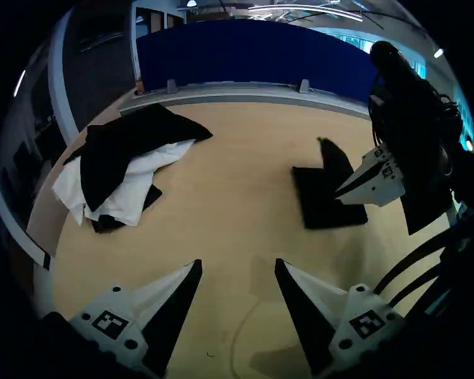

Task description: Fold towel

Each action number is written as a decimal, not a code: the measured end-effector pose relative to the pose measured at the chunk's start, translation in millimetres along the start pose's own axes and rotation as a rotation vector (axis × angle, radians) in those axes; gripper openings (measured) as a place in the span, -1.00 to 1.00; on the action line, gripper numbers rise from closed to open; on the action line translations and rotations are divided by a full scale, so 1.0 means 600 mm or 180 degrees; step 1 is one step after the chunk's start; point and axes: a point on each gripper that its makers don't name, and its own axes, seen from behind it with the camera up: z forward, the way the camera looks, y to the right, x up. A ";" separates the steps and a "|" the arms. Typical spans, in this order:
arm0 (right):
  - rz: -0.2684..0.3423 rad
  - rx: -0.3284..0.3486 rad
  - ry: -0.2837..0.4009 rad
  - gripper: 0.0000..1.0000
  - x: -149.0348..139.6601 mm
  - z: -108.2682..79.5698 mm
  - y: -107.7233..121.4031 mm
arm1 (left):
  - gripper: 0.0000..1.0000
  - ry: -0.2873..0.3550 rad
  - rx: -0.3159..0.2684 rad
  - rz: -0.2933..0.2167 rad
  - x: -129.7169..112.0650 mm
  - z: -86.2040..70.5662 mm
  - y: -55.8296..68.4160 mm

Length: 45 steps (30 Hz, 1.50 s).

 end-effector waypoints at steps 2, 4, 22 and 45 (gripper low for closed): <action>0.0007 0.0032 -0.0030 -0.91 -0.004 0.011 -0.007 | 0.70 -0.0008 0.0002 -0.0032 -0.002 0.001 -0.002; 0.0027 0.0059 -0.0064 -0.91 -0.011 0.021 -0.012 | 0.70 -0.0014 0.0001 -0.0055 -0.004 0.002 -0.003; 0.0228 0.0046 0.0101 -0.04 -0.015 0.010 -0.005 | 0.70 -0.0047 -0.0012 -0.0049 -0.008 0.014 -0.001; 0.0615 -0.0376 0.0233 1.00 -0.082 -0.046 0.046 | 0.70 -0.0050 -0.0013 -0.0036 -0.008 0.007 0.006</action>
